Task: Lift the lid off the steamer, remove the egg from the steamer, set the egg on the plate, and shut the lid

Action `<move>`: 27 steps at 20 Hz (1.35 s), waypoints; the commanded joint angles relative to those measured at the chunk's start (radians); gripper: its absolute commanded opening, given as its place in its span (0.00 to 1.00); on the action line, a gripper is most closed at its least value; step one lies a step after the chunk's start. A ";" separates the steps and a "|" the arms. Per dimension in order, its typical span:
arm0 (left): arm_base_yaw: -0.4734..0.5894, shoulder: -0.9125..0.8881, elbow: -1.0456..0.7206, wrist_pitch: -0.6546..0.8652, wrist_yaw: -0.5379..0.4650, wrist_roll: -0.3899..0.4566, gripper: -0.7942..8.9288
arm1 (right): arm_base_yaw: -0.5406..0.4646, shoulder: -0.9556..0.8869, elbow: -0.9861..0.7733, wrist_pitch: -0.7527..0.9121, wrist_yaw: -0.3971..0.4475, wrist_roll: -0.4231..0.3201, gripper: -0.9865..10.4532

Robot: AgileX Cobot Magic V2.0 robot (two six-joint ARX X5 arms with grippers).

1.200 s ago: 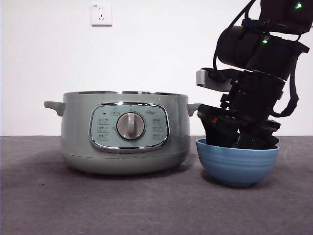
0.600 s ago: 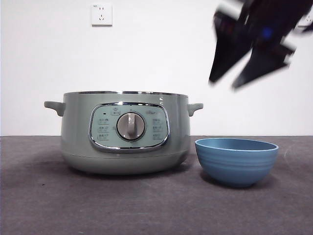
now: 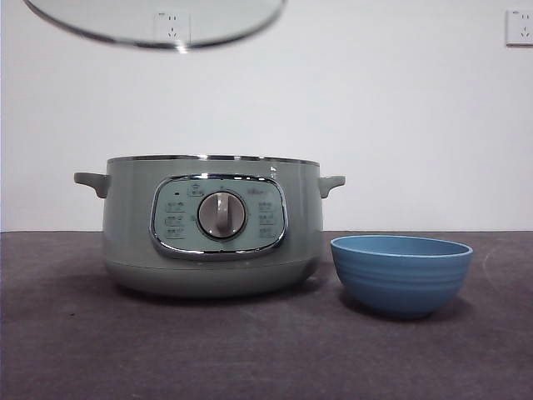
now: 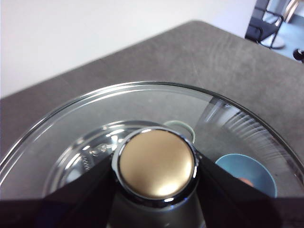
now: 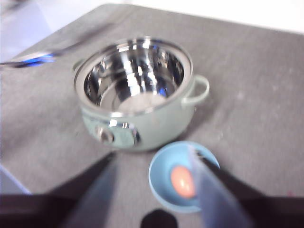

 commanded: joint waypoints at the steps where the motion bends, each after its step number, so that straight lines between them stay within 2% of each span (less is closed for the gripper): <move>1: -0.011 0.066 0.013 0.090 0.004 0.011 0.07 | 0.002 -0.011 -0.005 -0.018 -0.001 0.009 0.08; 5: -0.016 0.140 0.013 0.163 0.001 0.012 0.07 | 0.002 -0.016 -0.005 -0.025 -0.006 0.009 0.08; 8: -0.015 0.203 0.013 0.211 -0.001 0.015 0.07 | 0.002 -0.016 -0.005 -0.023 -0.055 0.010 0.09; 9: -0.015 0.223 0.013 0.224 -0.002 0.015 0.07 | 0.002 -0.015 -0.005 -0.023 -0.054 0.010 0.14; 11: -0.016 0.260 0.013 0.244 -0.011 0.026 0.07 | 0.002 -0.015 -0.005 -0.023 -0.054 0.013 0.31; 12: -0.016 0.277 0.013 0.245 -0.027 0.041 0.07 | 0.002 -0.015 -0.005 -0.023 -0.054 0.024 0.34; 18: -0.015 0.372 0.013 0.280 -0.027 0.049 0.07 | 0.002 -0.015 -0.005 -0.023 -0.054 0.030 0.34; 27: -0.016 0.388 0.013 0.279 -0.033 0.049 0.07 | 0.002 -0.015 -0.005 -0.021 -0.054 0.033 0.34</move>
